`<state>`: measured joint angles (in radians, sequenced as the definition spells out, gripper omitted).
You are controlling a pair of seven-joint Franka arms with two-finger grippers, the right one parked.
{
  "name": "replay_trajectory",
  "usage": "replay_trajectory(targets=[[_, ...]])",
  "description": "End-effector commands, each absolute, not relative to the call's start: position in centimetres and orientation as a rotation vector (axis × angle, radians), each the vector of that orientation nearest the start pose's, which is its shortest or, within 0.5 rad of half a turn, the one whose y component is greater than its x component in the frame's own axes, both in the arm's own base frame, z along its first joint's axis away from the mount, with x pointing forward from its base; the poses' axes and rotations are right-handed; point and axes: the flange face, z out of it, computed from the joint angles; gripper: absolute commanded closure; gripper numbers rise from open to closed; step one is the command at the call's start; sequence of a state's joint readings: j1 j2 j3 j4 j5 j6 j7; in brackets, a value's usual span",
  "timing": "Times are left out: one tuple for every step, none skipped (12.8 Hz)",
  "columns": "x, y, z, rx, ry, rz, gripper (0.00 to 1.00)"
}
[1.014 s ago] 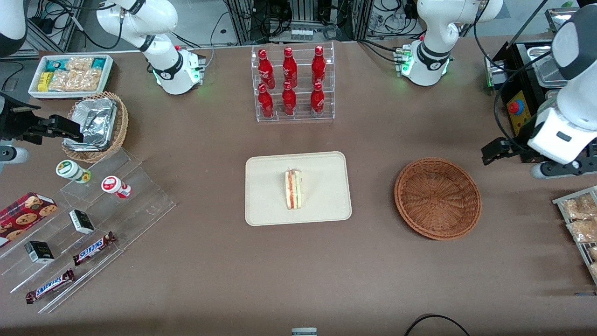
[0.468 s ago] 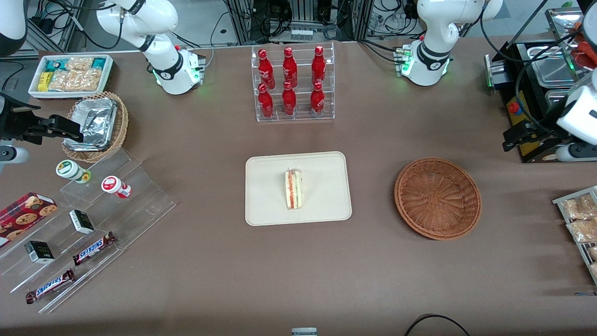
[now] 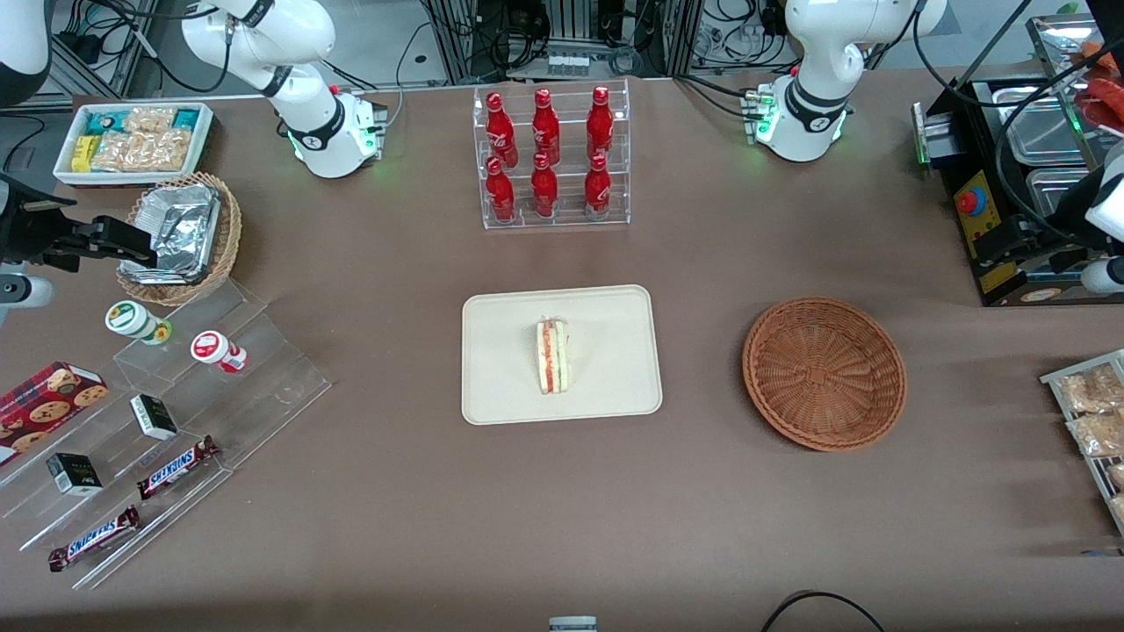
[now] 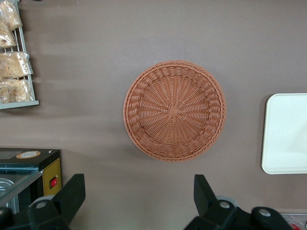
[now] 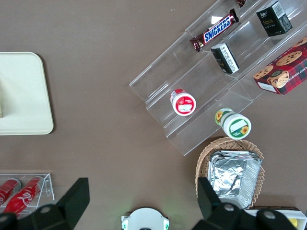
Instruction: Place sandwich from basket to tray
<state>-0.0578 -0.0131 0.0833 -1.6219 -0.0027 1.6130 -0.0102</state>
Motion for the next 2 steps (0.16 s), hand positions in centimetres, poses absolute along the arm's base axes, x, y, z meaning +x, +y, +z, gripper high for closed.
replay_trajectory(targets=[[54.86, 1.25, 62.82, -3.157, -0.051, -0.024, 0.0], [54.96, 1.1, 62.73, -3.155, -0.051, -0.022, 0.0]])
